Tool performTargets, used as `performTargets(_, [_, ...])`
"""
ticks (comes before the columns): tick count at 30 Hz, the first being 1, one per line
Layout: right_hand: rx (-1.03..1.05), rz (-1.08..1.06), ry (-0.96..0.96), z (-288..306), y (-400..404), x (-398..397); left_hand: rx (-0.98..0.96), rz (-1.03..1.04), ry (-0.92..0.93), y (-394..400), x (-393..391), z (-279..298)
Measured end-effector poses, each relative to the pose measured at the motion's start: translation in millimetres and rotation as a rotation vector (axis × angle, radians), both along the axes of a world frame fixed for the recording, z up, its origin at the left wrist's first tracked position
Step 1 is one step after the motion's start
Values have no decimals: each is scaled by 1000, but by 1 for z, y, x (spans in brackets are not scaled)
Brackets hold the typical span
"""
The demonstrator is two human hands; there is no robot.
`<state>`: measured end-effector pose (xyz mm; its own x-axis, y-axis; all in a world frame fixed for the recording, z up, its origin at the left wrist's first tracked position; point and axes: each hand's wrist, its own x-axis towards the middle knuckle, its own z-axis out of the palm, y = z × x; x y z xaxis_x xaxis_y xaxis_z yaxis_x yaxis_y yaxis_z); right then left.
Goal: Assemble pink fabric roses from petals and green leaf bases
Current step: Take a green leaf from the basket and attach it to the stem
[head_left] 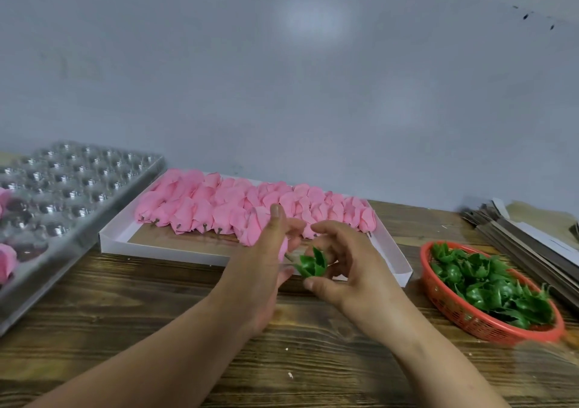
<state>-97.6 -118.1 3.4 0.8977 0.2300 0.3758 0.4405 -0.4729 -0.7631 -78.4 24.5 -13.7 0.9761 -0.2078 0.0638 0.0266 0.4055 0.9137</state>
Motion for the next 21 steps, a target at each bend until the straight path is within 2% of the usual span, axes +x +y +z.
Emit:
performTargets(9, [-1,35,-41,-2,15,-5,-5,-82,21,-1,-2,-1])
performTargets(14, [404,157,171,-2,13,-2,19,-48,72,-3,-3,-1])
performTargets(16, [470,191,219,-2,13,-3,19,-47,79,-2,-4,0])
performTargets(21, [521,88,268,-6,18,-3,29,-17,79,-3,-5,0])
